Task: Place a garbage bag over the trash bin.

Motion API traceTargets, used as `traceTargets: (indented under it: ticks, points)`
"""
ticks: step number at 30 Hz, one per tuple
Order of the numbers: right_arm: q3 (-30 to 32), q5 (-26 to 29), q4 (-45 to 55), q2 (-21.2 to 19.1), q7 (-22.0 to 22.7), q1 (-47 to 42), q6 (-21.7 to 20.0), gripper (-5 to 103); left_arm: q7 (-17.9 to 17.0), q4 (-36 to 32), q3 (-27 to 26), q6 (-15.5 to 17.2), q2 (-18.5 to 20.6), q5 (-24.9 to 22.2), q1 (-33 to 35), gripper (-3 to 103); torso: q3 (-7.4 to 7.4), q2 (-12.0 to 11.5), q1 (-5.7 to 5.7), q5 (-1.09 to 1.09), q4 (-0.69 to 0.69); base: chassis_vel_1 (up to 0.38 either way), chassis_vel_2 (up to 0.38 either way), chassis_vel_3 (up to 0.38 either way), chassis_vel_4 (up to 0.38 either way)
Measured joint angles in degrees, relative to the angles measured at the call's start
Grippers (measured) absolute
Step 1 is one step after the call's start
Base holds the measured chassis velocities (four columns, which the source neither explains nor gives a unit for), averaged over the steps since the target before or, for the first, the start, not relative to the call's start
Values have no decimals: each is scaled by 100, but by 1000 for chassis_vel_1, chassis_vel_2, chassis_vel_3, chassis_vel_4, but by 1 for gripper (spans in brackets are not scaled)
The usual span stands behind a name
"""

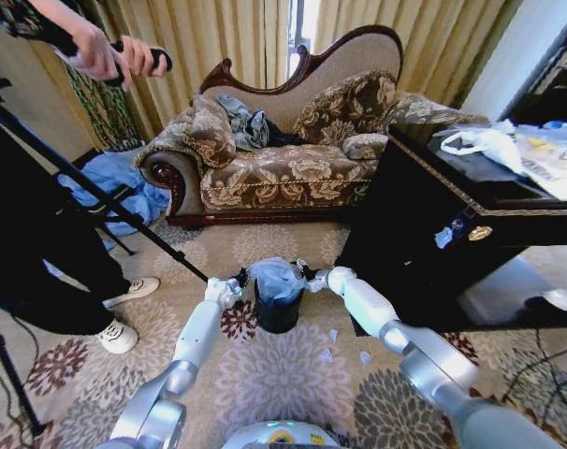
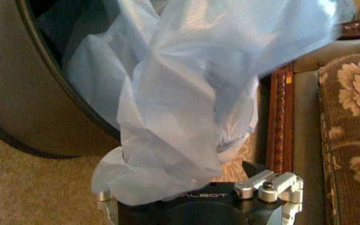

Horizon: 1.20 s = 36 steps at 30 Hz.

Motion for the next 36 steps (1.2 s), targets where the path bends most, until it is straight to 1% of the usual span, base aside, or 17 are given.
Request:
traceTargets:
  ticks: [9,11,15,18,19,22,23,25,26,28,29,30,31,33,34,35,36]
  points:
    - [0,460,24,-108,-155,-64,71,100,-87,-284,33,93,122,-124,258,0,0,0,0,1,-1,0,0,0,0]
    - [-18,755,23,-128,-204,-95,102,100,-91,-388,69,132,164,-140,345,0,0,0,0,-1,0,0,0,0,0]
    - [-34,979,71,-192,-271,-127,112,100,-98,-564,144,171,233,-168,444,0,0,0,0,1,-2,0,0,0,0]
    - [-33,1365,143,-325,-385,-142,160,100,-147,-802,195,210,296,-245,564,0,0,0,0,2,0,0,0,0,0]
    - [-33,1365,143,-325,-385,-142,160,100,-147,-802,195,210,296,-245,564,0,0,0,0,2,0,0,0,0,0]
    - [-44,1810,194,-508,-587,-172,176,100,-177,-971,219,226,329,-267,697,0,0,0,0,1,-1,0,0,0,0]
    - [-44,1810,194,-508,-587,-172,176,100,-177,-971,219,226,329,-267,697,0,0,0,0,1,-1,0,0,0,0]
    - [-56,2138,231,-615,-684,-238,134,100,-191,-1076,225,228,357,-269,801,0,0,0,0,1,0,0,0,0,0]
    - [-56,2138,231,-615,-684,-238,134,100,-191,-1076,225,228,357,-269,801,0,0,0,0,1,0,0,0,0,0]
    - [-71,2522,394,-759,-699,-326,-8,100,-204,-1200,246,239,408,-277,897,0,0,0,0,1,0,0,0,0,0]
    - [-72,2659,476,-820,-699,-363,-67,100,-209,-1244,258,244,435,-281,925,0,0,0,0,0,0,0,0,0,0]
    - [-72,2659,476,-820,-699,-363,-67,100,-209,-1244,258,244,435,-281,925,0,0,0,0,0,0,0,0,0,0]
    - [-68,2852,616,-919,-701,-418,-155,100,-209,-1297,272,249,470,-281,951,0,0,0,0,1,0,0,0,0,0]
    - [-87,3411,1021,-1164,-715,-520,-399,100,-207,-1351,282,258,506,-281,963,0,0,0,0,1,0,0,0,0,0]
    - [-182,3884,1393,-1367,-719,-593,-629,100,-205,-1371,283,258,509,-278,958,0,0,0,0,-1,-1,0,0,0,0]
    - [-182,3884,1393,-1367,-719,-593,-629,100,-205,-1371,283,258,509,-278,958,0,0,0,0,-1,-1,0,0,0,0]
    - [-292,4377,1816,-1593,-744,-662,-891,100,-204,-1386,284,258,507,-273,945,0,0,0,0,1,-1,0,0,0,0]
